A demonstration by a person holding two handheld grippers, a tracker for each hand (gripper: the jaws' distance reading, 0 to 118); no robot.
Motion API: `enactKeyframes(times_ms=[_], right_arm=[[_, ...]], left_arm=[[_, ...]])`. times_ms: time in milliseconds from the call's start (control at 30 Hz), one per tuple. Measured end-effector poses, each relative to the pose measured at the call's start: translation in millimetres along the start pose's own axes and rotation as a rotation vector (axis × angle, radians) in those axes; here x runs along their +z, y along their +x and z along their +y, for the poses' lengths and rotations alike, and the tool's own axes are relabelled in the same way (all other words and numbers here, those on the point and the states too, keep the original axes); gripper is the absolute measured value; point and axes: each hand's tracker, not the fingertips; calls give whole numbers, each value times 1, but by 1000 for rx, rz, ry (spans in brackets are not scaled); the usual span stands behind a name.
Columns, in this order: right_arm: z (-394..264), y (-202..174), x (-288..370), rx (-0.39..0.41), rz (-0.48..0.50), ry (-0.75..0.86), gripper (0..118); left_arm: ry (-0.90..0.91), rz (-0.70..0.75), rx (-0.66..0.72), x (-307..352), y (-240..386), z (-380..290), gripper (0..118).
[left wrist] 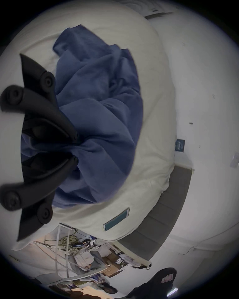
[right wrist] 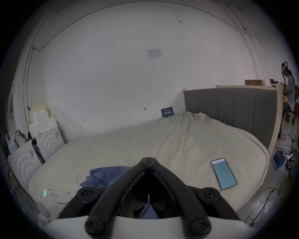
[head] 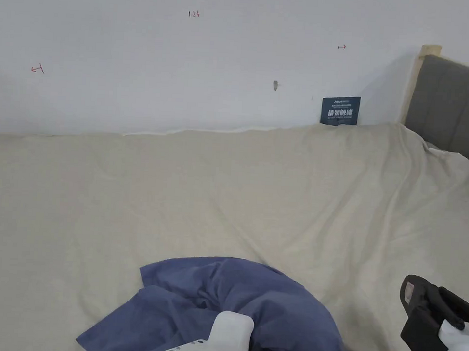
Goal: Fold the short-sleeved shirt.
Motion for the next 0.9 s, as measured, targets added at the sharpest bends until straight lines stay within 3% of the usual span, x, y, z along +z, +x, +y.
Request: enactKeyframes(times_ms=[33,67,100,133,167,333,433,567,667,767,800,900], right_arm=[[-1,-1,-4,4,3,-10,0],[-3,-2,-7,5,11,-18,0],[-4,-4,-9,5,17,-24,0],[-6,-5,-11,4,24,-30,0],[-9,-7,-13,3,31,-35,0],[-18,-21,-21,-66,92,-76,0],[-18,-34,-18,-36,128,-71,0],[-14,-52,-8,43,158,-54,0],[-15,-60,-6,36,180,-57,0],[-20,-65,-7,32,199,-72,0],[-21,-67,-7,35,203,-78,0],[-26,-72,-10,48,212,-88,0]], left_arm=[[-8,1,18,-2,-7,-1,23],[-5,-13,15,-1,-11,-2,41],[-6,-21,20,1,-13,-2,73],[-10,-24,24,4,-15,-1,93],[-12,-26,24,9,-17,1,105],[49,-60,106,51,-25,-4,107],[69,-8,95,78,-35,-4,107],[138,95,83,109,-57,-6,99],[163,111,103,128,-74,-11,72],[188,163,162,136,-90,-17,10],[194,211,172,137,-94,-19,2],[157,214,178,142,-117,-25,0]])
